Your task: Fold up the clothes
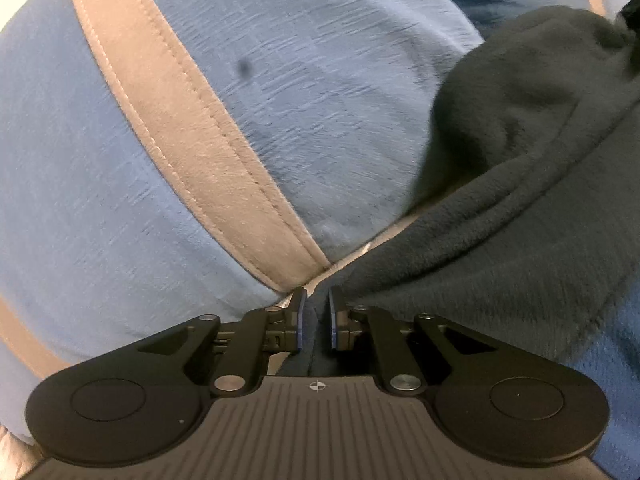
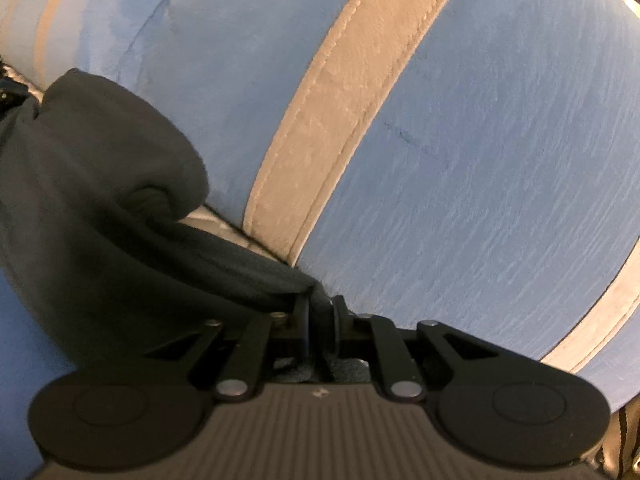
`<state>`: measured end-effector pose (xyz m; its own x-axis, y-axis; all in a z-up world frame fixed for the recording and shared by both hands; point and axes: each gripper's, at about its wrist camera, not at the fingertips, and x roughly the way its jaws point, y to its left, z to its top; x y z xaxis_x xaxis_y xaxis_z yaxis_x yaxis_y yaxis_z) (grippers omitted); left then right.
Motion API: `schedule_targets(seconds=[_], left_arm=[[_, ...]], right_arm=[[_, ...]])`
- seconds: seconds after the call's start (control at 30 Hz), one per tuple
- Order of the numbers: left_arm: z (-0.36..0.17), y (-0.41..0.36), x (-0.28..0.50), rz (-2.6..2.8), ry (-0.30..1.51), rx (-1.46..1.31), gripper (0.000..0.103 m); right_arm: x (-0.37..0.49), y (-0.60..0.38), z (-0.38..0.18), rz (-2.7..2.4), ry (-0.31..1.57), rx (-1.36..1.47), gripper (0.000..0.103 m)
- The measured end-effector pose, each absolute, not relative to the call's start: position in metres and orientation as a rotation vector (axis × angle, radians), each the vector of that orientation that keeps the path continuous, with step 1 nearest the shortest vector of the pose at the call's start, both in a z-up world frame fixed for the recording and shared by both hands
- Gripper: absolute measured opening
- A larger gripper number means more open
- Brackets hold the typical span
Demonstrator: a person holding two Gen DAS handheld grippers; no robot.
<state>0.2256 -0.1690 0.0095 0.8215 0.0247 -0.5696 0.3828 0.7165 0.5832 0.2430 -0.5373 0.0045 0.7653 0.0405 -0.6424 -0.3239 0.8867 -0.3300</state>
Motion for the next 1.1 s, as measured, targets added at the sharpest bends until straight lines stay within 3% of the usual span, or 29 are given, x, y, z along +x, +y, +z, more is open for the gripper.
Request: schedule_targets(seconds=[0.2,0.3,0.33,0.37,0.4,0.43,0.5,0.63,0.8,1.1], left_arm=[[0.004,-0.179,0.238,-0.159,0.598,0.718,0.013],[0.000,-0.189,0.233,-0.107,0.604,0.706,0.018],[-0.001,-0.192,0.229,-0.099,0.600,0.731,0.022],[-0.002,-0.195,0.226,-0.088,0.595,0.760,0.026],[-0.001,-0.198,0.220,-0.069,0.585,0.795,0.035],[0.002,-0.198,0.216,-0.059,0.580,0.800,0.050],[0.016,-0.193,0.205,-0.065,0.592,0.741,0.070],[0.057,-0.173,0.179,-0.083,0.626,0.482,0.077],[0.107,-0.149,0.129,-0.084,0.590,0.192,0.077],[0.179,-0.142,0.097,-0.125,0.495,0.076,0.077]], right_arm=[[0.250,-0.529,0.003,0.142,0.662,-0.422,0.010],[0.254,-0.528,-0.002,0.143,0.697,-0.388,0.014],[0.255,-0.529,-0.003,0.148,0.714,-0.370,0.033],[0.253,-0.530,-0.002,0.138,0.717,-0.357,0.042],[0.251,-0.532,-0.001,0.127,0.718,-0.345,0.056],[0.246,-0.533,0.002,0.108,0.719,-0.333,0.076],[0.233,-0.535,0.010,0.085,0.704,-0.324,0.092],[0.199,-0.545,0.037,0.060,0.697,-0.226,0.100],[0.155,-0.555,0.077,0.060,0.653,-0.158,0.103],[0.094,-0.554,0.162,0.073,0.570,-0.222,0.103]])
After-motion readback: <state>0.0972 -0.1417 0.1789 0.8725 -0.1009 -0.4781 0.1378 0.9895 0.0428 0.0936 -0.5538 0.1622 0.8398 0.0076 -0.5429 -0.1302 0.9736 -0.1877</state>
